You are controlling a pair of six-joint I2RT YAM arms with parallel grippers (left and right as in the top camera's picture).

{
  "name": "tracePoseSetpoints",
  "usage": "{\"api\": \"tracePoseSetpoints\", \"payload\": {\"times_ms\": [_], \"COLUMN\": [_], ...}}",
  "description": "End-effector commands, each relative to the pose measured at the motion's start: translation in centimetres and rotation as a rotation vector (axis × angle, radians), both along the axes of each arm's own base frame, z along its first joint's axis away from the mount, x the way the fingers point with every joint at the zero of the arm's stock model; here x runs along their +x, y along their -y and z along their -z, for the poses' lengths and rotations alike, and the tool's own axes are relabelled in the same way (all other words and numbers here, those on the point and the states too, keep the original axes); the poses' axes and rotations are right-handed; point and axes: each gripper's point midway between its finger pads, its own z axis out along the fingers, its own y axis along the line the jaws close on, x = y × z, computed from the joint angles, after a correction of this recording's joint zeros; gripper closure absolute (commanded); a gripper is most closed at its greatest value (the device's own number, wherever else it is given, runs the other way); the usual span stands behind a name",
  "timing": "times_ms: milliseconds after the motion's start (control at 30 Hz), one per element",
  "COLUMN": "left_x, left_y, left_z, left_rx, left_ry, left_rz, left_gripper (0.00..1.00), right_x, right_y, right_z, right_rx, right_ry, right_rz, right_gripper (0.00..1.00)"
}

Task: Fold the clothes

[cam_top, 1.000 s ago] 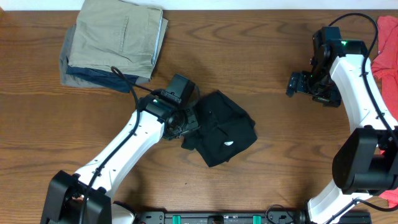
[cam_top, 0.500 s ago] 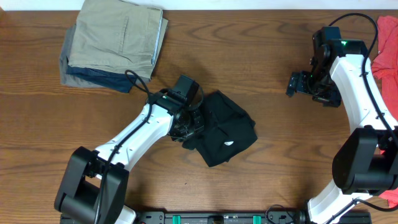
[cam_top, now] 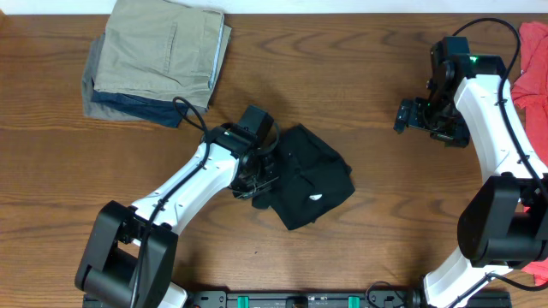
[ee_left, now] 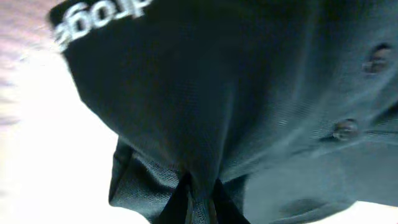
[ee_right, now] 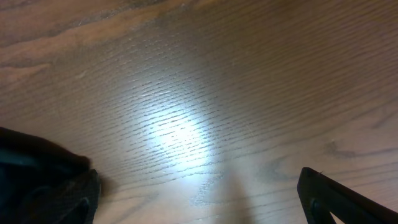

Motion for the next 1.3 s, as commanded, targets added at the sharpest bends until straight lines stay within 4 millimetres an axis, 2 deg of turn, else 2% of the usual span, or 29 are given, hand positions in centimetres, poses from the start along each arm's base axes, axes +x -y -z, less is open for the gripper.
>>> {"api": "tracePoseSetpoints", "payload": {"times_ms": [0, 233, 267, 300, 333, 467, 567, 633, 700, 800, 833, 1067, 1267], "left_x": [-0.3, -0.7, -0.7, -0.8, -0.9, -1.7, -1.7, -1.7, -1.7, -1.5, -1.3, -0.7, 0.2], "left_y": [-1.8, -3.2, -3.3, -3.3, -3.4, -3.8, -3.8, -3.3, -2.4, -0.6, -0.1, 3.1, 3.5], "left_z": [0.5, 1.6, 1.8, 2.0, 2.3, 3.0, 3.1, 3.0, 2.8, 2.3, 2.1, 0.6, -1.7], "left_rx": [0.090, 0.158, 0.160, 0.160, 0.160, 0.170, 0.169, 0.144, 0.094, -0.009, -0.038, -0.221, -0.263], "left_ry": [0.003, 0.008, 0.010, 0.010, 0.009, -0.011, -0.012, -0.014, -0.022, -0.014, -0.011, 0.017, 0.125], "left_rz": [-0.003, -0.016, -0.015, -0.016, -0.015, -0.021, -0.021, -0.019, -0.014, 0.023, 0.028, 0.085, 0.138], "left_gripper": [0.94, 0.92, 0.83, 0.70, 0.64, 0.45, 0.43, 0.44, 0.55, 0.86, 0.93, 0.94, 0.94], "right_x": [0.1, 0.1, 0.1, 0.1, 0.1, 0.1, 0.1, 0.1, 0.1, 0.1, 0.1, 0.1, 0.1], "right_y": [0.0, 0.0, 0.0, 0.0, 0.0, 0.0, 0.0, 0.0, 0.0, 0.0, 0.0, 0.0, 0.0], "right_z": [-0.3, -0.3, -0.3, -0.3, -0.3, -0.3, -0.3, -0.3, -0.3, -0.3, -0.3, -0.3, -0.3], "right_rx": [-0.013, -0.013, -0.013, -0.013, -0.013, -0.013, -0.013, -0.013, -0.013, -0.013, -0.013, -0.013, -0.013], "right_ry": [0.008, 0.008, 0.008, 0.008, 0.008, 0.008, 0.008, 0.008, 0.008, 0.008, 0.008, 0.008, 0.008], "right_rz": [-0.016, -0.017, -0.017, -0.017, -0.017, -0.017, -0.017, -0.017, -0.017, -0.017, -0.017, -0.017, -0.017], "right_gripper": [0.01, 0.01, 0.01, 0.01, 0.01, 0.01, 0.01, 0.01, 0.01, 0.01, 0.01, 0.01, 0.01]}}
